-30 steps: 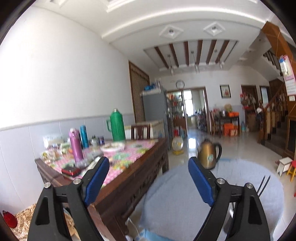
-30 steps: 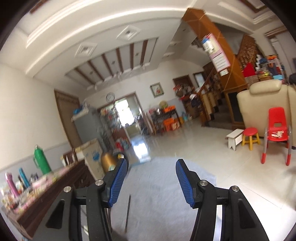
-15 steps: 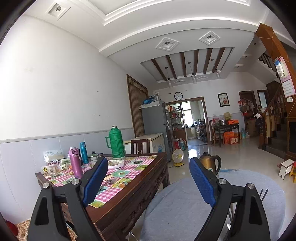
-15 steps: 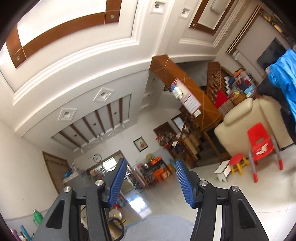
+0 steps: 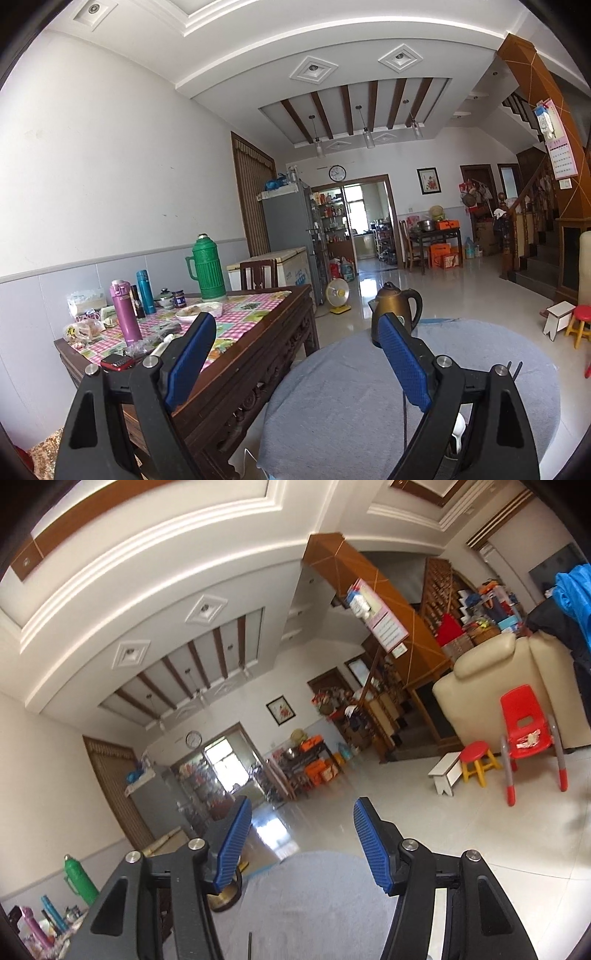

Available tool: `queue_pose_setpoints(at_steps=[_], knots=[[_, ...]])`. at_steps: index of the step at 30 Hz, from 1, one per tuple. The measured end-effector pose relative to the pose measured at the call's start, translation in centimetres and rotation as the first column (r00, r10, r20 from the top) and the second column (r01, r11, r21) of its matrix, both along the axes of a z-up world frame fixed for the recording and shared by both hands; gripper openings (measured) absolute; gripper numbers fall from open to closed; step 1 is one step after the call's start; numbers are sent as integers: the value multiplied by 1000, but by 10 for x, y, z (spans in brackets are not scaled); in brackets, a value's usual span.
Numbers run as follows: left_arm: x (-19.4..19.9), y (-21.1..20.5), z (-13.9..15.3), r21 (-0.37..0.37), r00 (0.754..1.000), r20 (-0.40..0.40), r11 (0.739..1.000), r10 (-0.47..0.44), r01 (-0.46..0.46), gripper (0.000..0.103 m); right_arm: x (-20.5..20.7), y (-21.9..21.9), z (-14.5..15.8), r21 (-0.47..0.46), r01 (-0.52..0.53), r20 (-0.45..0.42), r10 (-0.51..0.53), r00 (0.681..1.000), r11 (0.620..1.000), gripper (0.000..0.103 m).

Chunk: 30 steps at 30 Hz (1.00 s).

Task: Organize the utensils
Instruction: 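Move both open tools away from the holder back over the cloth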

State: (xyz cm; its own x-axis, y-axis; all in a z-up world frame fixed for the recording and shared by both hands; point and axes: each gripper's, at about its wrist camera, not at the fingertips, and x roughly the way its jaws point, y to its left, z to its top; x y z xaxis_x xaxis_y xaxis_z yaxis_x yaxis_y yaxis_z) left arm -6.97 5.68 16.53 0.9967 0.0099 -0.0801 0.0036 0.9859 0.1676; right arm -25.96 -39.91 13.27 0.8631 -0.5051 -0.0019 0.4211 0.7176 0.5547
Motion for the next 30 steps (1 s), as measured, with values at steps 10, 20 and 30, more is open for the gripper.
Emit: queue_pose_setpoints(at_steps=[10, 20, 30], knots=[[24, -2, -16, -40, 998, -55, 999, 2, -4, 90, 42, 5, -28, 12, -58, -107, 59, 993, 998, 62], [73, -17, -54, -43, 984, -176, 999, -19, 11, 90, 86, 10, -44, 28, -98, -195, 101, 976, 995, 62], [151, -6, -116, -50, 918, -396, 999, 0, -22, 90, 163, 12, -63, 49, -197, -261, 203, 944, 979, 62]])
